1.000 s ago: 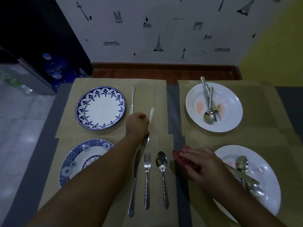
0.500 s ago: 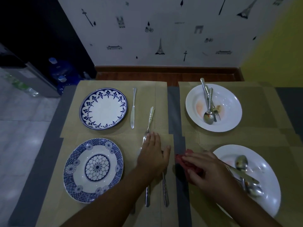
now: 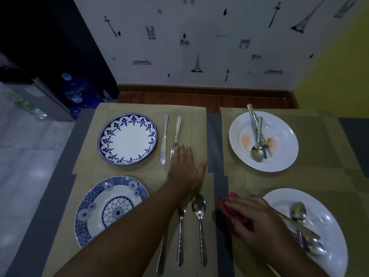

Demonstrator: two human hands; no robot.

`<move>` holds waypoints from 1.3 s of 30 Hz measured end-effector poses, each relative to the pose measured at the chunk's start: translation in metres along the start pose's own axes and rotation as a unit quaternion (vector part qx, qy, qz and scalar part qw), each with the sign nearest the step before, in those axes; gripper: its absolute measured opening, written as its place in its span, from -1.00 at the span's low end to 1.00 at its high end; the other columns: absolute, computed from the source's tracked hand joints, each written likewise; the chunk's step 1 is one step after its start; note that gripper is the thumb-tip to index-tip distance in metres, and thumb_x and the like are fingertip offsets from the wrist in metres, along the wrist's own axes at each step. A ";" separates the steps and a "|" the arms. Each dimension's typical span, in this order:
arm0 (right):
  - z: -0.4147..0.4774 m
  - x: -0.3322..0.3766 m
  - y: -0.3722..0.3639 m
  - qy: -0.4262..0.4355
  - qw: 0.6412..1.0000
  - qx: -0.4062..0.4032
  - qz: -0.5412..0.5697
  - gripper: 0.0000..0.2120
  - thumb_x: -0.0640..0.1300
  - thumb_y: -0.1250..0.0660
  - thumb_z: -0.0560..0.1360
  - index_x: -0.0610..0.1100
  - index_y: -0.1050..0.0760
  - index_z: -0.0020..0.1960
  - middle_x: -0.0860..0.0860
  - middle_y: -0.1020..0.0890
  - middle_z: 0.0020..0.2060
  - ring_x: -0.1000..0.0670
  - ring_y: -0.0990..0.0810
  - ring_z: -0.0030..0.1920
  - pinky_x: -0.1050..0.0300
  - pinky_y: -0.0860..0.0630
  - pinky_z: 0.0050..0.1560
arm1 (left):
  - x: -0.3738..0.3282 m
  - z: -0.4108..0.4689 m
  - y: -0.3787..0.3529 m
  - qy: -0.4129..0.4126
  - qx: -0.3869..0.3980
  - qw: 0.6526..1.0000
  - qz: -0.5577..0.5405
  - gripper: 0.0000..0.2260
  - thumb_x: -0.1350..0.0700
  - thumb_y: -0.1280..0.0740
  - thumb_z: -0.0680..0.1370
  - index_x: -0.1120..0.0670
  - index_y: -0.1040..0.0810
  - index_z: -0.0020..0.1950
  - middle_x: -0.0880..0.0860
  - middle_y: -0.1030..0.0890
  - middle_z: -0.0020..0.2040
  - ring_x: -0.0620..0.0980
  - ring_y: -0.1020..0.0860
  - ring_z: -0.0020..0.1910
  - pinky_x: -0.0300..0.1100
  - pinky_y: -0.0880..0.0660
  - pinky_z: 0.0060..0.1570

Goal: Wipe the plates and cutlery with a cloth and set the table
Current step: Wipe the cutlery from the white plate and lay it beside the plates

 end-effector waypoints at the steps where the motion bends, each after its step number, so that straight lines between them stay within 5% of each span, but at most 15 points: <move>1: 0.001 0.000 0.000 0.001 1.000 0.000 -0.001 -0.48 -0.22 -0.57 0.29 0.09 -0.62 0.20 0.27 -0.60 0.15 0.19 -0.46 0.10 0.26 -0.43 0.04 | 0.001 0.004 0.001 0.000 -0.001 1.000 0.000 -0.25 -0.31 0.07 0.63 0.15 0.17 0.63 0.20 0.17 0.64 0.14 0.22 0.61 0.08 0.13 0.59; 20: 0.002 0.004 0.008 0.003 1.000 -0.011 -0.006 -0.50 -0.23 -0.56 0.32 0.10 -0.61 0.21 0.35 -0.53 0.14 0.28 -0.42 0.15 0.39 -0.32 0.09 | -0.007 -0.002 0.011 0.000 -0.016 1.000 -0.010 -0.24 -0.30 0.03 0.64 0.17 0.13 0.64 0.19 0.13 0.65 0.12 0.19 0.62 0.05 0.15 0.58; 27: -0.019 -0.012 0.041 -0.049 0.996 -0.072 -0.034 -0.53 -0.24 -0.48 0.39 0.07 -0.58 0.24 0.29 -0.53 0.15 0.23 -0.43 0.19 0.26 -0.34 0.21 | -0.046 -0.040 0.000 -0.064 0.002 0.998 -0.020 -0.26 -0.30 0.02 0.65 0.15 0.14 0.64 0.15 0.14 0.65 0.08 0.18 0.62 0.01 0.13 0.58; 32: -0.051 -0.039 0.071 -0.073 0.991 -0.111 -0.024 -0.60 -0.28 -0.46 0.40 0.01 -0.62 0.19 0.31 -0.56 0.06 0.48 -0.38 0.13 0.44 -0.29 0.26 | -0.090 -0.082 -0.020 -0.122 0.028 0.992 -0.019 -0.24 -0.33 0.02 0.63 0.12 0.18 0.64 0.11 0.19 0.65 0.05 0.22 0.62 -0.02 0.15 0.58; 36: -0.086 -0.063 0.089 -0.105 0.984 -0.139 -0.030 -0.60 -0.29 -0.48 0.38 -0.06 -0.62 0.19 0.18 -0.65 0.05 0.34 -0.43 0.09 0.46 -0.36 0.21 | -0.133 -0.113 -0.049 -0.180 0.058 0.981 0.027 -0.21 -0.37 0.14 0.59 0.12 0.17 0.64 0.11 0.18 0.65 0.07 0.23 0.62 0.04 0.13 0.60; 39: -0.112 -0.088 0.094 -0.151 0.979 -0.133 -0.045 -0.57 -0.22 -0.46 0.42 0.01 -0.57 0.27 0.17 -0.63 0.13 0.15 -0.48 0.16 0.19 -0.49 0.22 | -0.159 -0.130 -0.069 -0.212 0.083 0.973 0.049 -0.26 -0.34 0.09 0.63 0.10 0.18 0.64 0.08 0.19 0.65 0.04 0.25 0.61 0.03 0.19 0.59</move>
Point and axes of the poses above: each hand's wrist, its own z-axis towards the middle knuckle, its own y-axis out of the back of the hand, x = y × z, the point moved 6 cm from there along z, towards the middle knuckle
